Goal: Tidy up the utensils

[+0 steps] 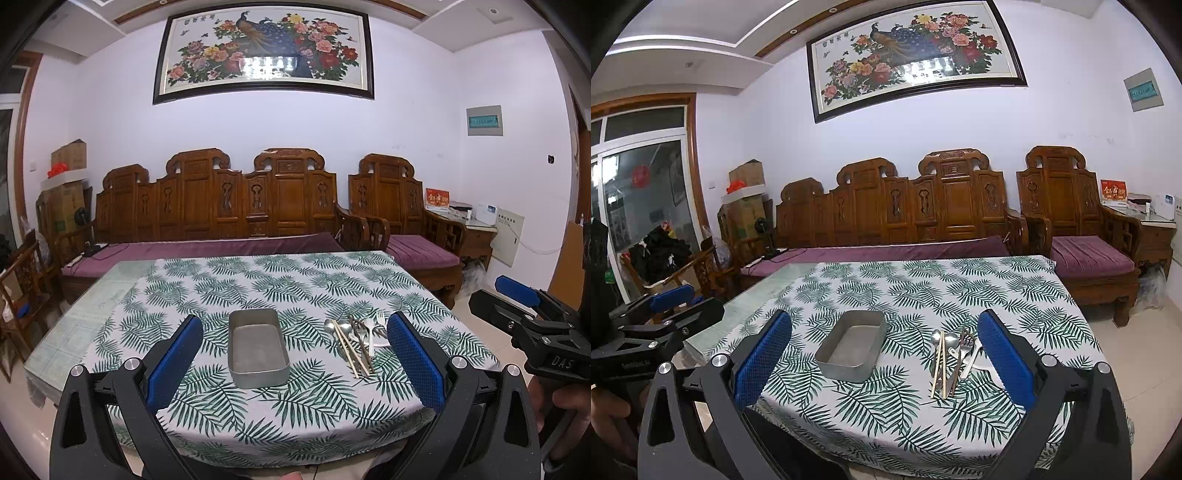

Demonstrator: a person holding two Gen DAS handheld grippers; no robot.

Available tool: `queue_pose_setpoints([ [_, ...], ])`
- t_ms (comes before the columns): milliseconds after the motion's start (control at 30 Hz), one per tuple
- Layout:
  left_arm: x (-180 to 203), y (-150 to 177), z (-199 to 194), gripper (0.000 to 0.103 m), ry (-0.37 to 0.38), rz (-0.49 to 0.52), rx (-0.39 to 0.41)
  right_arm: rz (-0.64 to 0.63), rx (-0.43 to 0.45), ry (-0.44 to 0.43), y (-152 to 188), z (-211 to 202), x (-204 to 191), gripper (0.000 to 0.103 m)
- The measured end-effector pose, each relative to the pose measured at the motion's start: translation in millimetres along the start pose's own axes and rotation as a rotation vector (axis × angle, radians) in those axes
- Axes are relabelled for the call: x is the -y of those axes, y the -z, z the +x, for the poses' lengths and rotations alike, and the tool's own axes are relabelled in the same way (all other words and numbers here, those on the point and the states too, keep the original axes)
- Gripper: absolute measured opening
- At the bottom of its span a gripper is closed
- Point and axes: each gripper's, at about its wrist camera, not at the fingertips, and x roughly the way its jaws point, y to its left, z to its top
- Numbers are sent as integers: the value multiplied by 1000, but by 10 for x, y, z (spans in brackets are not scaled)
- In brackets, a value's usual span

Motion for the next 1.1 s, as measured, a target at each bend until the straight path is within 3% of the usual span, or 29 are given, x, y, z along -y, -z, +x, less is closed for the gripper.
queue_pose_setpoints([
  [867,38,19,-51,97,9,12,1,3,4,-2,-25,-21,-14,101],
  [1100,29,83,109,97,10,17,-39,6,0,0,-128,-116,10,101],
])
